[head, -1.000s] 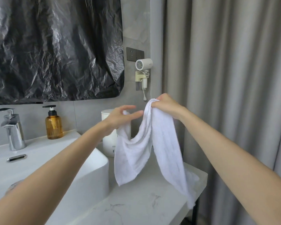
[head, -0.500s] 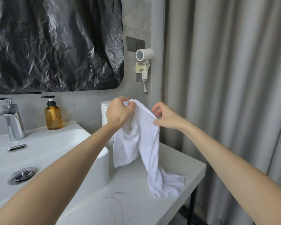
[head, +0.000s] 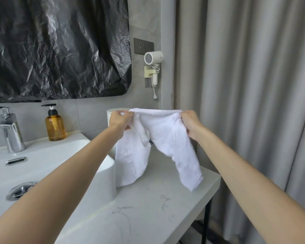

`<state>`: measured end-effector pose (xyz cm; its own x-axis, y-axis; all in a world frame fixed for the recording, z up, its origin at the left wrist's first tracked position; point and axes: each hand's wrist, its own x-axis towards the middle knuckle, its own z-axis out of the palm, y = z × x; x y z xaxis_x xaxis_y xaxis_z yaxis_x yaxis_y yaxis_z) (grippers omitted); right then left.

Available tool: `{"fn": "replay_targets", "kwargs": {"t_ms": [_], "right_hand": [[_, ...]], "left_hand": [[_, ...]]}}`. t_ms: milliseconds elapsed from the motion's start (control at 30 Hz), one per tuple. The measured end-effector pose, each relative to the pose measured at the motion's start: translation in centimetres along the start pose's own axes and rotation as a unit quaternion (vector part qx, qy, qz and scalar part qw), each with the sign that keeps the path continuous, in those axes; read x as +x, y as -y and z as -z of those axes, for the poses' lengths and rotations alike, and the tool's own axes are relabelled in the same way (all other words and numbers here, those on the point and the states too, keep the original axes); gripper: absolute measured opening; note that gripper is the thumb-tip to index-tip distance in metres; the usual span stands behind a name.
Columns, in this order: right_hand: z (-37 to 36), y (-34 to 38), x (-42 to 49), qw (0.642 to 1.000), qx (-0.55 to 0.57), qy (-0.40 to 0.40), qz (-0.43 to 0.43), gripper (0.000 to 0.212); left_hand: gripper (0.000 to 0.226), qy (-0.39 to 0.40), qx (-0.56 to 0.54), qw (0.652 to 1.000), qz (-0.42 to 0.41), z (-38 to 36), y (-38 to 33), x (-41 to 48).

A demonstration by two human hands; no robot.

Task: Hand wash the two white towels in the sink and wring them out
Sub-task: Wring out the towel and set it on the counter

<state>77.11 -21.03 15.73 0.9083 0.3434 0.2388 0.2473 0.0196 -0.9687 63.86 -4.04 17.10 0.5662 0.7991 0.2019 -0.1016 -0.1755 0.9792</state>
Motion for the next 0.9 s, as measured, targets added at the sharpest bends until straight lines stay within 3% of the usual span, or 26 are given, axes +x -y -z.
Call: {"fn": "replay_targets", "kwargs": {"t_ms": [67,133,233,367,433,500,567,667,733,800,833,900], "right_hand": [[0.0,1.9,-0.1,0.995,0.098,-0.013,-0.028,0.035],[0.0,2.1,-0.7,0.986,0.155,0.001,-0.058,0.037],[0.2,-0.7,-1.3,0.979,0.164,0.028,-0.115,0.033],[1.0,-6.2,-1.8,0.987,0.044,0.0,-0.156,0.015],[2.0,-8.8,-1.7,0.99,-0.021,-0.02,-0.141,0.027],[2.9,-10.7,-1.3,0.981,-0.167,-0.011,-0.096,0.033],[3.6,-12.3,-0.9,0.928,-0.366,0.044,-0.052,0.036],[3.8,-13.1,-1.3,0.808,-0.565,0.153,-0.066,0.033],[3.4,-12.7,-2.3,0.758,-0.631,0.155,-0.064,0.03],[2.8,-12.3,-3.1,0.685,-0.723,0.095,0.0,0.034],[2.5,-12.2,-3.4,0.662,-0.745,0.065,0.051,0.037],[2.0,-12.3,-3.9,0.68,-0.712,0.064,0.163,0.034]], "left_hand": [[0.005,0.043,-0.076,0.996,0.033,-0.4,-0.3,-0.3],[0.011,0.077,-0.12,0.989,0.05,-0.4,-0.2,-0.8],[0.018,0.132,-0.082,0.986,0.06,0.5,1.0,-1.8],[0.048,0.201,0.099,0.975,0.005,1.4,4.2,-3.1],[0.054,0.197,0.226,0.951,-0.08,1.6,5.9,-3.2],[0.058,0.185,0.318,0.918,-0.147,1.7,7.1,-3.6],[0.045,0.161,0.347,0.905,-0.186,1.8,8.2,-3.8],[0.017,0.14,0.349,0.904,-0.202,1.9,8.9,-4.1],[0.014,0.125,0.398,0.886,-0.204,2.2,8.9,-4.2],[0.021,0.087,0.47,0.854,-0.206,2.4,8.6,-4.5],[0.026,0.061,0.498,0.838,-0.214,2.4,8.5,-4.5],[0.031,0.029,0.527,0.816,-0.237,2.5,8.6,-4.4]]}}
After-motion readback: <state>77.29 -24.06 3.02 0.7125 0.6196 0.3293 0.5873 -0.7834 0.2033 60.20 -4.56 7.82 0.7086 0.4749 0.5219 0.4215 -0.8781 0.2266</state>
